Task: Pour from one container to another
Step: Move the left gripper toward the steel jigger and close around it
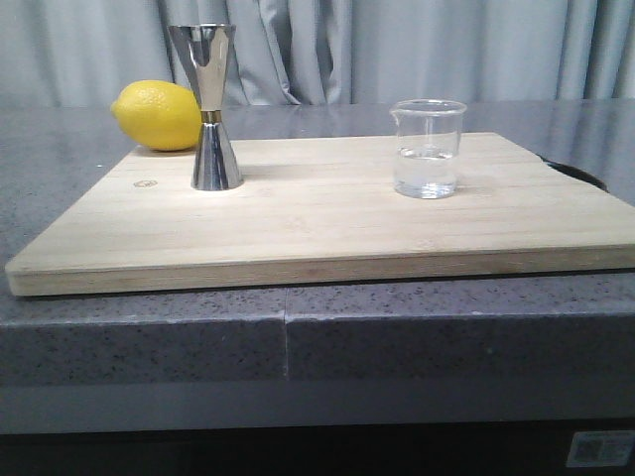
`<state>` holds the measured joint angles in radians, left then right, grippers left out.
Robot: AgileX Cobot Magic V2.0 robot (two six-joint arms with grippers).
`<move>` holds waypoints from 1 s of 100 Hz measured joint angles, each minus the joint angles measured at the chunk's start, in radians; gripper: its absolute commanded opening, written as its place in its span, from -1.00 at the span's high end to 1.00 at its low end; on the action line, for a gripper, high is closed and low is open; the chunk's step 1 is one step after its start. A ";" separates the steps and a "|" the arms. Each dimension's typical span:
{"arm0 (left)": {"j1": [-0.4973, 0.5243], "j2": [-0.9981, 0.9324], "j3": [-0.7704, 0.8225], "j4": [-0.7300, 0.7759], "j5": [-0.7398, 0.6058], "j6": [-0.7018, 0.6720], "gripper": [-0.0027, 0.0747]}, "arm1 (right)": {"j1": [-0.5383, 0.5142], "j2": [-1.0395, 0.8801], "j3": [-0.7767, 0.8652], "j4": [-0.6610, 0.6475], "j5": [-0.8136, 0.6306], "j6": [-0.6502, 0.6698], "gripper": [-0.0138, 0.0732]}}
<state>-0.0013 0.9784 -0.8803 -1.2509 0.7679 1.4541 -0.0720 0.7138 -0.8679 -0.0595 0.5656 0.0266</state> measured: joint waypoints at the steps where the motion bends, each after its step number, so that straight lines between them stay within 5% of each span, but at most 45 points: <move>1: 0.000 0.003 0.000 0.002 0.002 0.012 -0.61 | 0.000 0.000 0.000 0.000 0.000 0.000 -0.81; 29: 0.000 0.178 0.000 -0.007 0.064 0.168 -0.61 | 0.000 0.000 0.000 0.000 0.000 0.000 -0.81; 100: 0.000 0.593 0.000 -0.329 0.310 0.531 -0.61 | 0.000 0.004 0.000 0.007 -0.012 -0.001 -0.81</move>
<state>-0.0013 1.5711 -0.8803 -1.5804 1.0778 1.9847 -0.0720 0.7180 -0.8679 -0.0529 0.5532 0.0253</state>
